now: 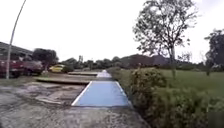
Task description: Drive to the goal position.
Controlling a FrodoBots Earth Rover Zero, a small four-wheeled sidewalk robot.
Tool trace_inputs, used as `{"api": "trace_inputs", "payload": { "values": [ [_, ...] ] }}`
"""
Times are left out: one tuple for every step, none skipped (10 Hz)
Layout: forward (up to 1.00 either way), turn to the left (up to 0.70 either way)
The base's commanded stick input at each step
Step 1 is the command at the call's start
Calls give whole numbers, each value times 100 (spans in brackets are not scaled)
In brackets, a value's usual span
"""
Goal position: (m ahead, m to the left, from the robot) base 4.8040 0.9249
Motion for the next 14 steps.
{"api": "trace_inputs", "payload": {
  "values": [
    [50,0],
    [50,0],
    [50,0],
    [50,0],
    [50,0],
    [50,0],
    [50,0],
    [50,0],
    [50,0],
    [50,0],
    [50,0],
    [50,0],
    [50,0],
    [50,0]
  ]
}}
